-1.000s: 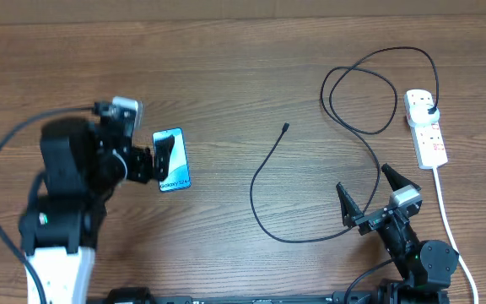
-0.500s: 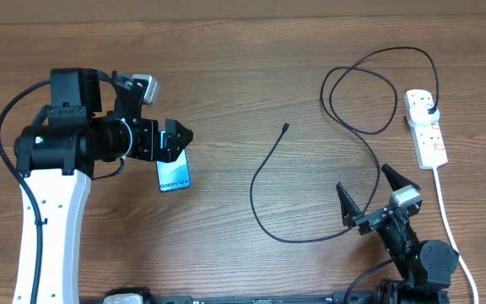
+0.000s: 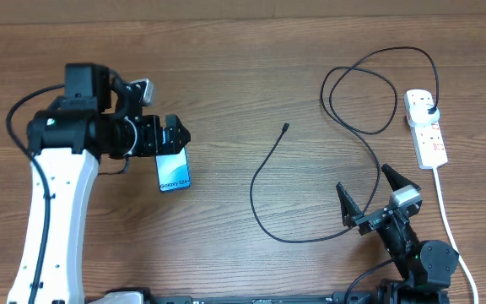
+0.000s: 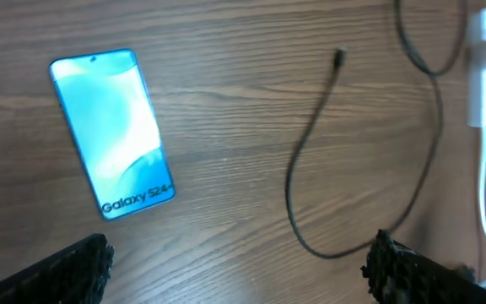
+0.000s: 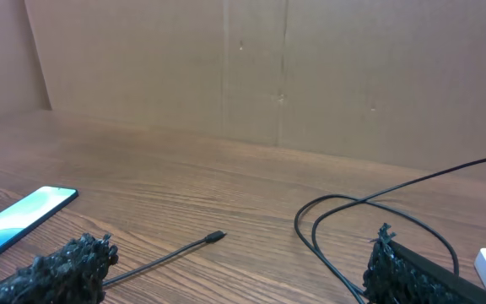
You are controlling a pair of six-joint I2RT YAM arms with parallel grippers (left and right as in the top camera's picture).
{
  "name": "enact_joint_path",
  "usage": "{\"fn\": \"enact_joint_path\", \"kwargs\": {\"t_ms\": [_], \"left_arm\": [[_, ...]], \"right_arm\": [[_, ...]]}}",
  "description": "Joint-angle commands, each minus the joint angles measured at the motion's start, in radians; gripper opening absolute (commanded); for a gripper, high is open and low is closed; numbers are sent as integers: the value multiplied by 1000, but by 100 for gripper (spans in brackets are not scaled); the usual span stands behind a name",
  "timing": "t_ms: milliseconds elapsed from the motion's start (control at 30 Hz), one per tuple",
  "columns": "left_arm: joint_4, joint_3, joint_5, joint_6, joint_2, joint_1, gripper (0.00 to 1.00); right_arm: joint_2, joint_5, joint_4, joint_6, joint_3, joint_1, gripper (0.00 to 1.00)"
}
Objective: Plug charger to phone and switch on socket
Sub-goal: 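Move the left gripper over the phone and lower toward it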
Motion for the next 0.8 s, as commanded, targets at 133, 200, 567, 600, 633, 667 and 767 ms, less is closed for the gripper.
{"fn": "enact_joint_path", "kwargs": {"t_ms": [133, 200, 567, 600, 633, 667, 767], "left_arm": [[-127, 238, -190, -109, 154, -69, 100], [-177, 305, -238, -111, 201, -84, 100], [-253, 358, -300, -112, 424, -106, 100], [-257, 358, -306, -112, 447, -106, 100], [-259, 357, -313, -116, 471, -106, 100], [-260, 357, -317, -119, 498, -106, 100], [-258, 356, -317, -124, 558, -106, 100]], "right_arm": [[-11, 6, 3, 2, -11, -6, 100], [-11, 6, 3, 2, -11, -6, 100], [-11, 6, 3, 2, -11, -6, 100], [-11, 6, 3, 2, -11, -6, 100], [-11, 6, 3, 2, -11, -6, 100], [-11, 6, 3, 2, -11, -6, 100], [-11, 6, 3, 2, -11, -6, 100]]}}
